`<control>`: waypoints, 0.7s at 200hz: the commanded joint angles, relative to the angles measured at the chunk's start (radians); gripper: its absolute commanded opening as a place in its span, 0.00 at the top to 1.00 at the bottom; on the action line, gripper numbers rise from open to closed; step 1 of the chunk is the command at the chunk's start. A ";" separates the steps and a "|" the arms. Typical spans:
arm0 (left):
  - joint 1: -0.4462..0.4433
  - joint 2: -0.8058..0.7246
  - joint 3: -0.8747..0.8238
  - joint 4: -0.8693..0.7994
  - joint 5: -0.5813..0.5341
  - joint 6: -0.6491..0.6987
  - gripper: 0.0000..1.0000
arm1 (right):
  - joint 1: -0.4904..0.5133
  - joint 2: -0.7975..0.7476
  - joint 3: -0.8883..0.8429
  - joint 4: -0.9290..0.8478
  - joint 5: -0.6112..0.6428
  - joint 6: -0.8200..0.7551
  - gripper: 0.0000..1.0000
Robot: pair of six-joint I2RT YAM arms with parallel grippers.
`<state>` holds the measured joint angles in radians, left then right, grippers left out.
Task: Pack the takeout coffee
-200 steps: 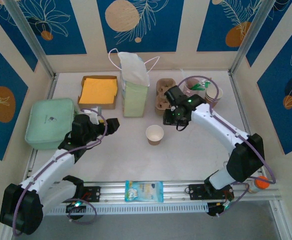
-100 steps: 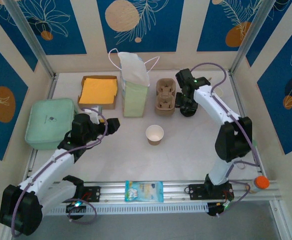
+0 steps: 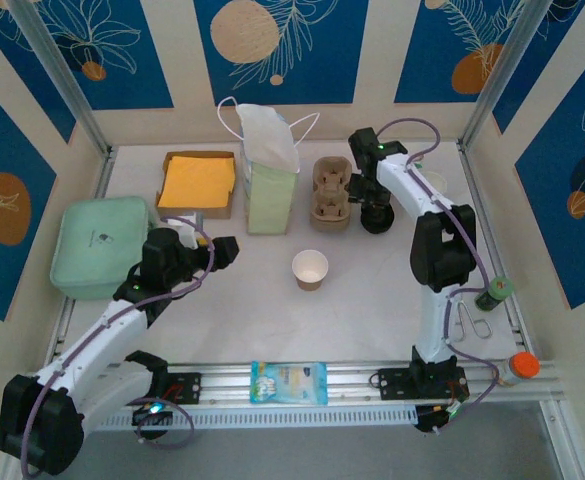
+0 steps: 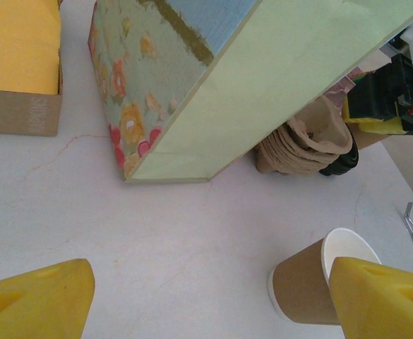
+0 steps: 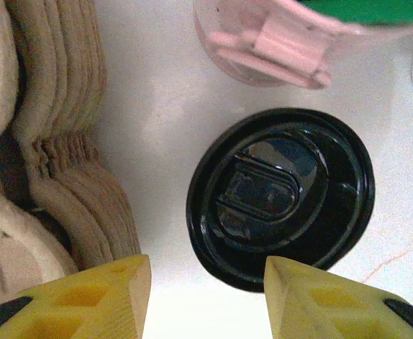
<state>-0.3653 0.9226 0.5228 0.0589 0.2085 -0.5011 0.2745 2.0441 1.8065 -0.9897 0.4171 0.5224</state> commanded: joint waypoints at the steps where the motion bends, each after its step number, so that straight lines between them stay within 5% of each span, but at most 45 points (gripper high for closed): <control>1: -0.009 -0.013 0.006 -0.013 -0.014 0.025 0.14 | -0.007 0.033 0.046 -0.036 0.017 -0.006 0.53; 140: -0.009 -0.018 0.000 -0.015 -0.024 0.035 0.14 | -0.008 0.066 0.041 -0.020 0.053 0.018 0.57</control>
<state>-0.3653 0.9226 0.5228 0.0586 0.1978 -0.4885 0.2726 2.0857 1.8271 -0.9993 0.4500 0.5240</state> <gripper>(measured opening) 0.863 0.427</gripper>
